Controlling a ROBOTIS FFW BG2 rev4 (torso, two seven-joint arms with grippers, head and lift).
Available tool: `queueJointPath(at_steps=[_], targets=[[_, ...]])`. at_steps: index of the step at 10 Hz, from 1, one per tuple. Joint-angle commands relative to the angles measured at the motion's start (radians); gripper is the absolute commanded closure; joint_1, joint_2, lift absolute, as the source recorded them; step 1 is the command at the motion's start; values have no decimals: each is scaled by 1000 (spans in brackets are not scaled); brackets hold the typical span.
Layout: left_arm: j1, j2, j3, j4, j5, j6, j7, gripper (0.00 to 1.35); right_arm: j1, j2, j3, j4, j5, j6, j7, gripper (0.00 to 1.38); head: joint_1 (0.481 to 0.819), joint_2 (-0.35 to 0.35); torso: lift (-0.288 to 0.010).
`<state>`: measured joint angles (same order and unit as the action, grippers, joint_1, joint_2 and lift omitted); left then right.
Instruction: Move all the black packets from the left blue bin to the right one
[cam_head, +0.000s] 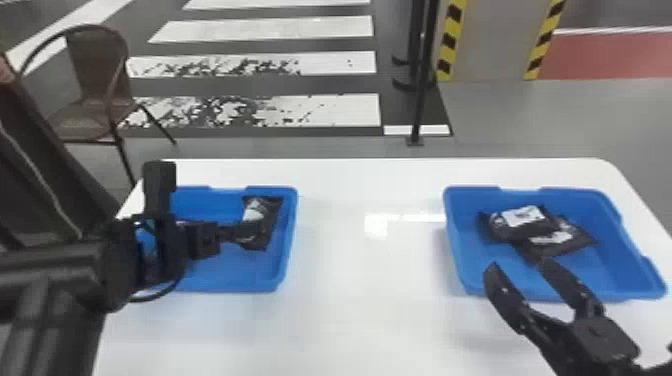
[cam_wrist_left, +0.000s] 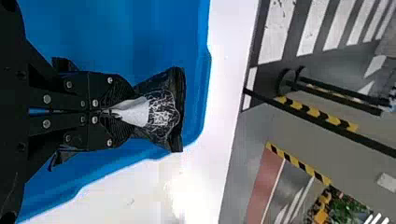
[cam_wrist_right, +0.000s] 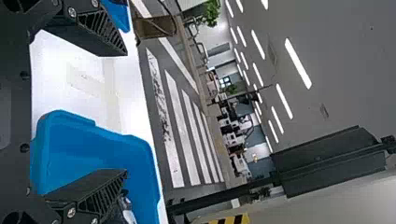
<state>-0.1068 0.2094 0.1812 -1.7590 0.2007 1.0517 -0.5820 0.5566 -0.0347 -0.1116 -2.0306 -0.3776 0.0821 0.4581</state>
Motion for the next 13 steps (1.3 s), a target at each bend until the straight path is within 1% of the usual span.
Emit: queueJointPath(at_steps=[1,2,3,4,5,6,9,12,13], targets=[[114,-4,-18,-188,49,-21,-6,1176,-22,-11,40,-8,-59,31,14,134,695,68,-140],[161,-5,-48,-255,84,-70,-15,1177,-44,-22,66,-8,-91,55,27,133,695,67,-140],[193,-7,-83,-294,114,-104,-22,1176,-66,-33,88,0,-113,80,40,130,695,57,-140],[210,-8,-125,-314,150,-131,-27,1176,-93,-40,104,17,-135,87,54,133,695,40,-140],[215,-11,-165,-316,176,-146,-27,1176,-115,-40,110,22,-141,99,62,130,695,17,-140],[215,-11,-203,-316,194,-151,-29,1176,-139,-42,122,34,-145,104,65,128,695,5,-140],[205,-11,-283,-316,242,-141,-29,1176,-198,-50,148,73,-153,114,68,125,695,-59,-140],[188,-8,-333,-316,262,-122,-25,1176,-238,-51,183,100,-159,114,68,131,695,-90,-140],[183,-8,-343,-314,264,-117,-24,1176,-242,-51,187,108,-163,114,67,191,695,-92,-140]])
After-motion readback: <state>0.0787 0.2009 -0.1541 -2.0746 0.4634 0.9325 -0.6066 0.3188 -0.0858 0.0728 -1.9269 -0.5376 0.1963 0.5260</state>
